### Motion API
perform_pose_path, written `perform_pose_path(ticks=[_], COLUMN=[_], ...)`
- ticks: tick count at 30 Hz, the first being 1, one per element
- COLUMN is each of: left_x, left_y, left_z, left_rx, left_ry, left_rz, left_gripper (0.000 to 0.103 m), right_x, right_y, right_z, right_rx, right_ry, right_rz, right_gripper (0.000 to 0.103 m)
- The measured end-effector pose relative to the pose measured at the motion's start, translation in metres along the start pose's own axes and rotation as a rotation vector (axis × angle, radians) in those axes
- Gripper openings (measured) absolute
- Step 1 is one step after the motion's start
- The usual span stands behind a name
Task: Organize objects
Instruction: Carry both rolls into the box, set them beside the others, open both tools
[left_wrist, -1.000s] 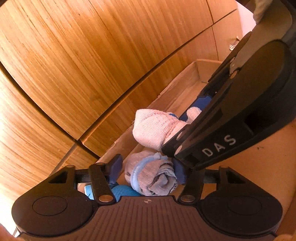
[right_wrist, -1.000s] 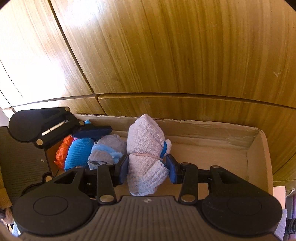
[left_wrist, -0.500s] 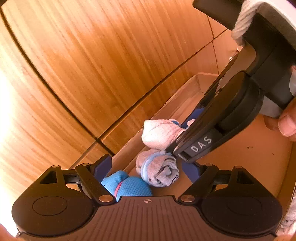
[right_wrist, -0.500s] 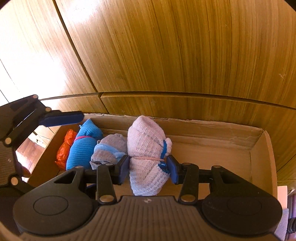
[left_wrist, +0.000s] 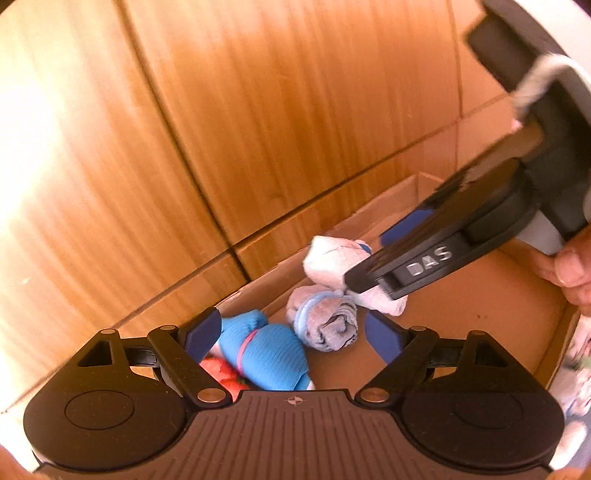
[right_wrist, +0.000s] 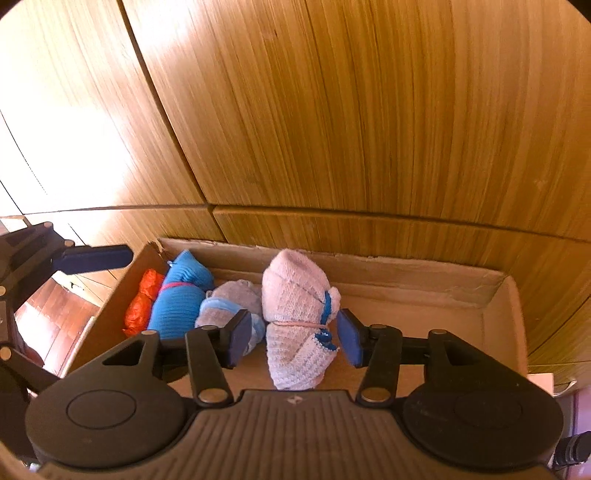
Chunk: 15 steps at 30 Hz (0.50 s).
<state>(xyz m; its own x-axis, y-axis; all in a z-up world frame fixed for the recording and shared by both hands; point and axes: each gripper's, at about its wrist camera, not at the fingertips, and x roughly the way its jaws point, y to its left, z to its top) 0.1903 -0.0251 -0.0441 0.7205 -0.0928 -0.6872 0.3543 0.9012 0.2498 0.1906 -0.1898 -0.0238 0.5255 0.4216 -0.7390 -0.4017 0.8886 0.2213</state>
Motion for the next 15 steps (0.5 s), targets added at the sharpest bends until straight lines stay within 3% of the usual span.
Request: perform_pose_path(ticks=[7, 15], left_x=[-0.053, -0.141], left_y=[0.019, 0.02], left_z=[-0.014, -0.075], left_rx=[-0.202, -0.363], left_ry=[0.007, -0.015], left_rz=[0.053, 0.099], left_gripper=[0.092, 0.099], right_x=[-0.06, -0.156], right_y=[0.02, 0.058], right_z=[-0.01, -0.06], right_rx=[-0.038, -0.107], right_ry=[-0.061, -0.187], right_rz=[0.015, 0.042], right_gripper=[0.063, 0.079])
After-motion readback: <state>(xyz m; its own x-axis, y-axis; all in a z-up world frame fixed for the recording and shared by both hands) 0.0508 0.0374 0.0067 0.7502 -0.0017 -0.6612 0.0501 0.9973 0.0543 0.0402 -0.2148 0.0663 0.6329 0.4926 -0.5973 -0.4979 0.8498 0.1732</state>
